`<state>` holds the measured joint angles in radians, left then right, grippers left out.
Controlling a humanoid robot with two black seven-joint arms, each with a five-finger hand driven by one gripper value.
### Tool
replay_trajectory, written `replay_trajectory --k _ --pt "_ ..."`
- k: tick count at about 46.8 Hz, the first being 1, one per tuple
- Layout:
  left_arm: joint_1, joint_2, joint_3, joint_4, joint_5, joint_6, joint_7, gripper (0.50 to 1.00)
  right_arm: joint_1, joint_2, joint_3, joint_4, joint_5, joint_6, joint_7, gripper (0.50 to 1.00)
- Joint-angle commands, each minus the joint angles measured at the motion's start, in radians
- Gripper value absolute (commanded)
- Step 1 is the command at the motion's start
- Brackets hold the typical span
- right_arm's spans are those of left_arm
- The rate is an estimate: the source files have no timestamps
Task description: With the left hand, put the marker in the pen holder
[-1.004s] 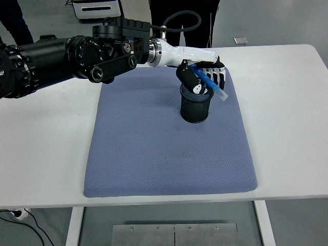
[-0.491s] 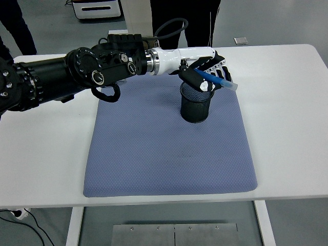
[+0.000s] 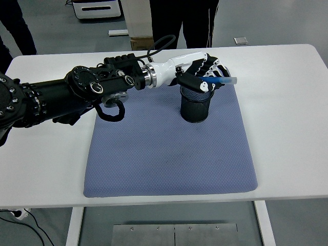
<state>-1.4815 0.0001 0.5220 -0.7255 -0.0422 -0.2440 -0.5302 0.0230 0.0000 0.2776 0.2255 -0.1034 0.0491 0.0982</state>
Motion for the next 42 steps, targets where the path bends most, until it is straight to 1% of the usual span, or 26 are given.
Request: replay_trajectory --k 1,15,28,34,42 --pt "0.009 0.000 -0.005 0.000 -0.025 0.000 -0.005 0.500 0.000 0.000 0.000 0.000 0.001 0.000 0.000 1.000" --pt "0.055 0.000 -0.073 0.000 -0.113 0.003 -0.011 0.500 0.000 0.000 0.000 0.000 0.001 0.000 0.000 1.000" --pt "0.087 0.000 -0.088 0.000 -0.197 0.011 -0.014 0.500 0.000 0.000 0.000 0.000 0.001 0.000 0.000 1.000" --pt "0.101 0.000 -0.093 0.000 -0.229 0.011 -0.050 0.500 0.000 0.000 0.000 0.000 0.001 0.000 0.000 1.000" --pt "0.112 0.000 -0.094 0.000 -0.229 0.017 -0.053 0.500 0.000 0.000 0.000 0.000 -0.001 0.000 0.000 1.000"
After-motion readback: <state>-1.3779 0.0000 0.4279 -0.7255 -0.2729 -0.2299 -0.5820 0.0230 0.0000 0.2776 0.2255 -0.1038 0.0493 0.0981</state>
